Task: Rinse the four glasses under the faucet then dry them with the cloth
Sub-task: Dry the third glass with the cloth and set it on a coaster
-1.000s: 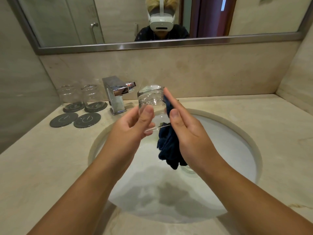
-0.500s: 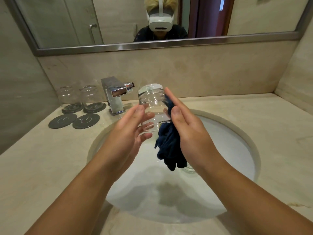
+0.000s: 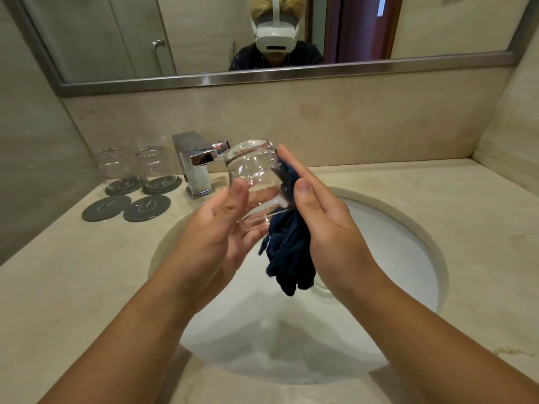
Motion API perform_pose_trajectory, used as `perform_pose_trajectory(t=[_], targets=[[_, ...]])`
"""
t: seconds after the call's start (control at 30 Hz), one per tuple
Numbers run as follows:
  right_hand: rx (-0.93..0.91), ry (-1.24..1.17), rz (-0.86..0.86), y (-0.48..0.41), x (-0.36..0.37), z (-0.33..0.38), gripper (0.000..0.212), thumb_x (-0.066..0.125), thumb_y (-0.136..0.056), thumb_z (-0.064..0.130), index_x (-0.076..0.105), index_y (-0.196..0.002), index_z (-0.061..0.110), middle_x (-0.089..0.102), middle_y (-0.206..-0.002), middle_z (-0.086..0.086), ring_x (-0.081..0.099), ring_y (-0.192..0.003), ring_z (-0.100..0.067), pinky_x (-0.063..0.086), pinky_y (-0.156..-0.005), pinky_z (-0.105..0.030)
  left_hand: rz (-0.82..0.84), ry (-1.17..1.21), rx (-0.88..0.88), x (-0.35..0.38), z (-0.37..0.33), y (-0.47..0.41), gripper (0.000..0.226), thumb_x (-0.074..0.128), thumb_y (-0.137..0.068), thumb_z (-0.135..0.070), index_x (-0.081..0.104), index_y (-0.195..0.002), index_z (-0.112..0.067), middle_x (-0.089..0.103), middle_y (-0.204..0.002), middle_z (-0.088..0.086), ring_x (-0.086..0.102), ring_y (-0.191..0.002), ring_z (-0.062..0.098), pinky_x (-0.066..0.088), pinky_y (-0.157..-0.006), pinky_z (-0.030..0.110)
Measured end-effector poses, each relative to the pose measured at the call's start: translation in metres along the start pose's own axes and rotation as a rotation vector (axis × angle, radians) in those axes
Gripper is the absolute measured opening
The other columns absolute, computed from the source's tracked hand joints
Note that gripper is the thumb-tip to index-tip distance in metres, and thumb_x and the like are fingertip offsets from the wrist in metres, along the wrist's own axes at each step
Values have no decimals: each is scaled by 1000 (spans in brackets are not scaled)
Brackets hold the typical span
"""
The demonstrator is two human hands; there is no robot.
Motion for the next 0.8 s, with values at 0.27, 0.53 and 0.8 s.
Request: perform_pose_trajectory(t=[0.27,0.53,0.8], targets=[[-20,161,12,-1,-1,-4,45,40,-115,25,46,-159,32,46,-162,19,36,-149,8,27,-126,-24,-102,-57,-30,-9,3,-5,61,69,-85,-52,67,-136,-19,73,-127,5,66,-115,15,51,-96,28],[63,-64,-24,-5,-5,-1,40,37,-116,29,56,-150,37,65,-143,21,56,-136,2,40,-118,-27,-72,83,-47,-7,-2,-1,56,70,-95,-41,63,-139,-8,75,-130,12,73,-115,23,61,-99,32],[98,10,-64,-5,-5,-6,37,40,-115,34,57,-146,48,62,-144,26,54,-135,8,40,-119,-29,-33,97,-143,-7,0,-3,57,57,-106,-39,51,-155,-10,67,-144,18,59,-142,36,45,-121,49]])
Point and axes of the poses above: each hand's wrist, its own y-axis away from the middle knuckle, its own x-axis out of the palm, z = x × y, the point moved 2 cm from there along -y, towards the middle knuckle
